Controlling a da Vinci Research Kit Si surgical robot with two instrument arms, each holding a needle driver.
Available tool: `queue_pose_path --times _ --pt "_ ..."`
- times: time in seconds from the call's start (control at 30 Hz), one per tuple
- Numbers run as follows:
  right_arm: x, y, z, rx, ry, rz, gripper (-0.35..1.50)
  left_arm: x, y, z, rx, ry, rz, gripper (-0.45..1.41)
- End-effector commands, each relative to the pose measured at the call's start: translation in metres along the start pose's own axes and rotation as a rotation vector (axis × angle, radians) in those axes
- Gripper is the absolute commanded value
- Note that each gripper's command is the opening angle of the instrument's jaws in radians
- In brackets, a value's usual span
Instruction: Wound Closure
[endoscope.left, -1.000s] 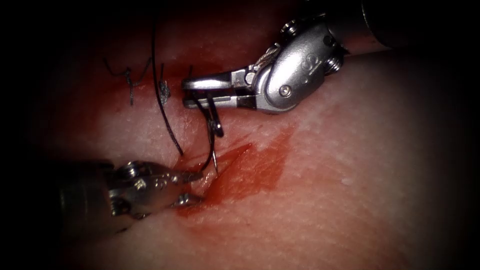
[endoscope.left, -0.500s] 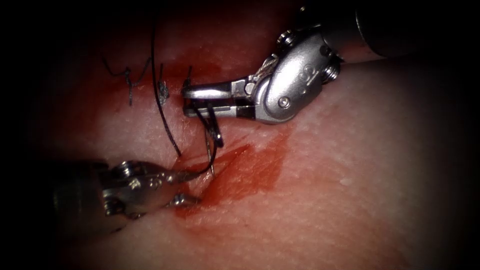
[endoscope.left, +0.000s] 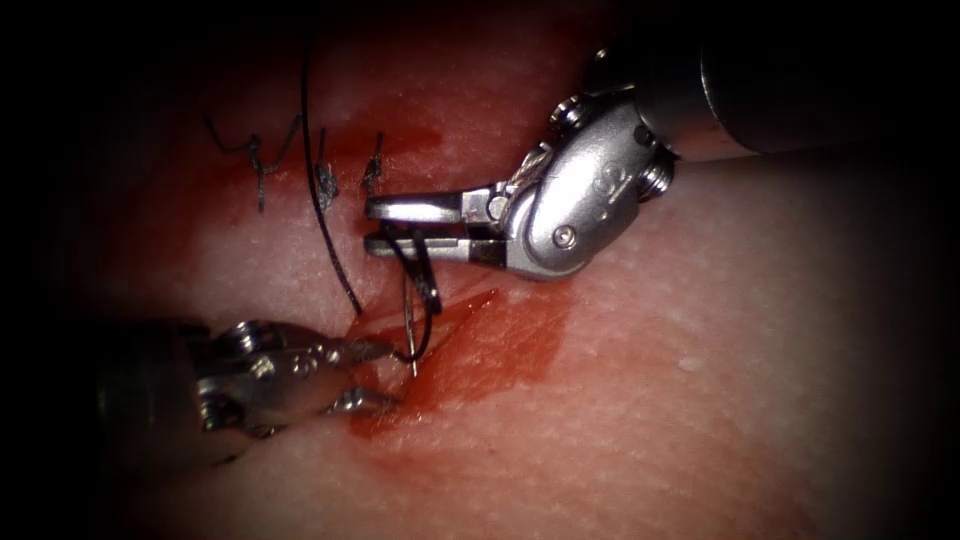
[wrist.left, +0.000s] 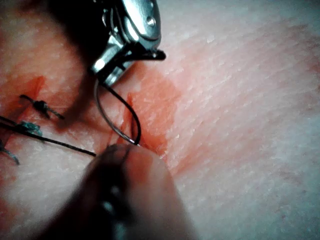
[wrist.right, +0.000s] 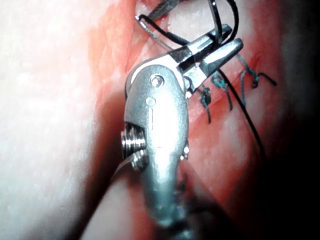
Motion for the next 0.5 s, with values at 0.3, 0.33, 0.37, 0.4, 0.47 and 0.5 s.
queue_pose_path --times 0.3,0.33,0.37,0.4,0.47,0.5 --pt "-0.0006 -0.0002 0.0006 0.041 -0.031 0.036 -0.35 0.0005 0.0014 -0.0009 0.024 0.029 -0.016 0.79" --pt "-0.0006 -0.0002 0.0006 0.048 -0.034 0.040 -0.35 0.0007 0.0016 -0.0013 0.027 0.035 -0.019 0.78" --pt "-0.0006 -0.0001 0.0006 0.055 -0.033 0.038 -0.35 0.0009 0.0019 -0.0018 0.030 0.037 -0.017 0.74" --pt "-0.0006 -0.0001 0.0005 0.055 -0.033 0.038 -0.35 0.0011 0.0021 -0.0022 0.033 0.037 -0.014 0.73" --pt "-0.0007 0.0000 0.0005 0.067 -0.033 0.038 -0.35 0.0013 0.0027 -0.0028 0.038 0.037 -0.008 0.71" --pt "-0.0007 0.0000 0.0005 0.071 -0.033 0.038 -0.35 0.0014 0.0029 -0.0031 0.041 0.041 -0.004 0.71"
